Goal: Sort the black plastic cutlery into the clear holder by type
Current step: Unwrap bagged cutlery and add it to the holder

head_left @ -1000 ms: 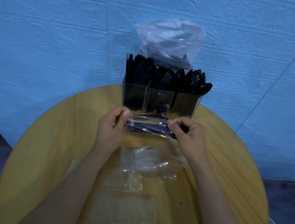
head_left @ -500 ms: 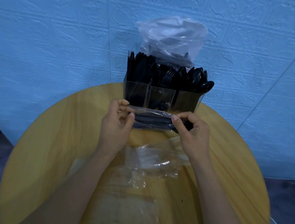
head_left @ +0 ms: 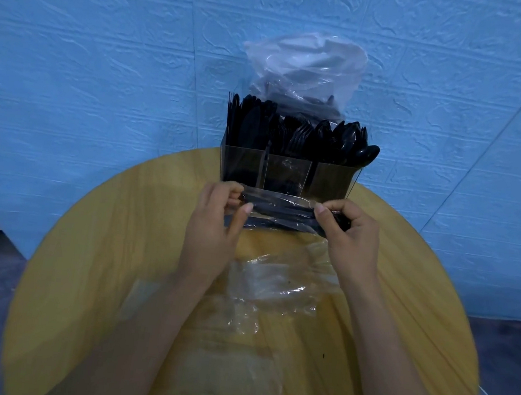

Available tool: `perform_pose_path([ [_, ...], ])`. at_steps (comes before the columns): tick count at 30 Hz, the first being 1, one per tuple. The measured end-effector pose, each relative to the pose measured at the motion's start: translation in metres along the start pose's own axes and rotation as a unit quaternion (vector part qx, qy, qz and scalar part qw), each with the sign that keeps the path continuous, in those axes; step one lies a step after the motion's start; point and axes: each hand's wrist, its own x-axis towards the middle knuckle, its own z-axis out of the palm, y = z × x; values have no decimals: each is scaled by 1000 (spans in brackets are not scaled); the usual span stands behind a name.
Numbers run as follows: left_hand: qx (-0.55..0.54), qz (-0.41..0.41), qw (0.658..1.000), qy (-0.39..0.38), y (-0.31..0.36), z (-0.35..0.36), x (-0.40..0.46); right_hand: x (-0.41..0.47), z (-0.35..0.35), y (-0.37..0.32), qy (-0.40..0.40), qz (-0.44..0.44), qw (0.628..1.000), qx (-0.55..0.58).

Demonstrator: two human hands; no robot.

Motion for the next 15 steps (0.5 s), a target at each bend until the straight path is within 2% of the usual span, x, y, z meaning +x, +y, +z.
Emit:
perform_pose_path([
  [4, -47, -90, 994, -40, -7, 0, 1, 0, 0, -1, -27, 5, 999, 16],
  [8, -89, -86, 991, -40, -1, -1, -1, -3, 4, -3, -53, -14, 998, 18],
  [12, -116, -98, 988, -3, -6, -4, 2, 1, 2, -1, -14, 40, 990, 136],
  [15, -117, -100, 988, 14, -8, -4, 2, 4, -1, 1, 21, 72, 983, 166],
])
